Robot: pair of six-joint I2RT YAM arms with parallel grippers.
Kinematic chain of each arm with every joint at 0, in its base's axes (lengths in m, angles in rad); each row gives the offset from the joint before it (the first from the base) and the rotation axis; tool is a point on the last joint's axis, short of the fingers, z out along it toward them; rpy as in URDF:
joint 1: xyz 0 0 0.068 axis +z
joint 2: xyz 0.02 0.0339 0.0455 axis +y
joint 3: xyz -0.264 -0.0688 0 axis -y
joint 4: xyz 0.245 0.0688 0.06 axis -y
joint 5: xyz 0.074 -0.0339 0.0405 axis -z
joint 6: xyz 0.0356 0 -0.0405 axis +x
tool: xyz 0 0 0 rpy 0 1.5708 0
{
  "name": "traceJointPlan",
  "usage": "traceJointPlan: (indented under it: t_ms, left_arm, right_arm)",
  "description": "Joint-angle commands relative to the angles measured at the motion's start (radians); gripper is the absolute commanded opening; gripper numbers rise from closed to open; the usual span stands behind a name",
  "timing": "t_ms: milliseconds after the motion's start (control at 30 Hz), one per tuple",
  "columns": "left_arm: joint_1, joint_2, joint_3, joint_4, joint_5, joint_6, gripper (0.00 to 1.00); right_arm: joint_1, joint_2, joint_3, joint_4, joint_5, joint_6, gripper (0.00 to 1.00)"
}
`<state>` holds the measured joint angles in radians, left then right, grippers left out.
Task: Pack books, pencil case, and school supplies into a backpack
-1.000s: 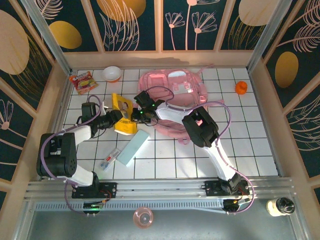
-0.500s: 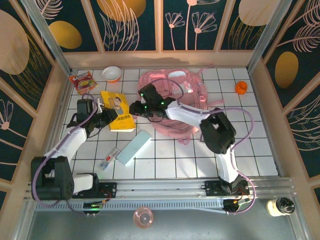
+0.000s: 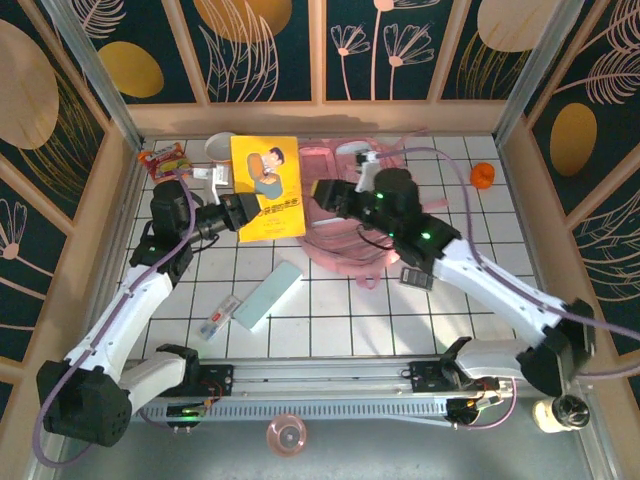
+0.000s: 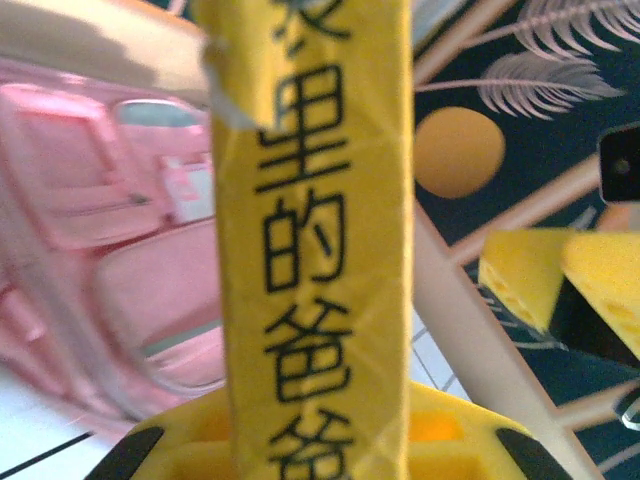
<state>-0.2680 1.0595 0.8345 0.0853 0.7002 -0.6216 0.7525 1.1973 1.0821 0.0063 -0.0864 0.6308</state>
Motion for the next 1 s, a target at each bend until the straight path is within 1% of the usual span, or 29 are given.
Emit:
traceJointPlan:
  t_ms: [0, 100, 133, 233, 333, 467, 533, 733, 800, 867, 967]
  left_arm:
    - [-0.094, 0.013, 0.071, 0.185, 0.044, 0.033, 0.00]
    - [-0.181, 0.045, 0.088, 0.258, 0.039, 0.068, 0.00]
    - [-0.207, 0.056, 0.091, 0.287, 0.039, 0.079, 0.00]
    - [-0.268, 0.093, 0.094, 0.347, 0.055, 0.115, 0.00]
    - [-0.306, 0.119, 0.088, 0.380, 0.086, 0.164, 0.00]
    - [-0.322, 0.121, 0.049, 0.495, 0.122, 0.171, 0.00]
    - [-0.325, 0.117, 0.032, 0.546, 0.137, 0.171, 0.00]
    - [-0.339, 0.132, 0.032, 0.605, 0.183, 0.145, 0.00]
    - [-0.344, 0.135, 0.031, 0.625, 0.190, 0.126, 0.00]
    - [-0.346, 0.140, 0.026, 0.667, 0.201, 0.096, 0.00]
    - [-0.352, 0.148, 0.014, 0.766, 0.206, 0.030, 0.00]
  right_arm:
    - [-0.049, -0.131, -0.055, 0.012, 0.051, -0.067, 0.50]
    - [-0.096, -0.241, -0.108, -0.007, 0.015, -0.108, 0.50]
    - [-0.105, -0.275, -0.126, -0.009, 0.004, -0.128, 0.52]
    - [-0.113, -0.362, -0.165, -0.020, -0.014, -0.193, 0.61]
    - [-0.120, -0.425, -0.193, -0.027, -0.050, -0.271, 0.68]
    - [-0.136, -0.471, -0.203, -0.059, -0.089, -0.339, 0.81]
    - [-0.152, -0.485, -0.209, -0.056, -0.151, -0.351, 0.87]
    - [-0.188, -0.484, -0.254, 0.021, -0.384, -0.304, 0.91]
    - [-0.190, -0.477, -0.264, 0.041, -0.415, -0.286, 0.93]
    - [-0.190, -0.468, -0.265, 0.038, -0.417, -0.278, 0.94]
    - [-0.197, -0.446, -0.269, 0.044, -0.449, -0.268, 0.94]
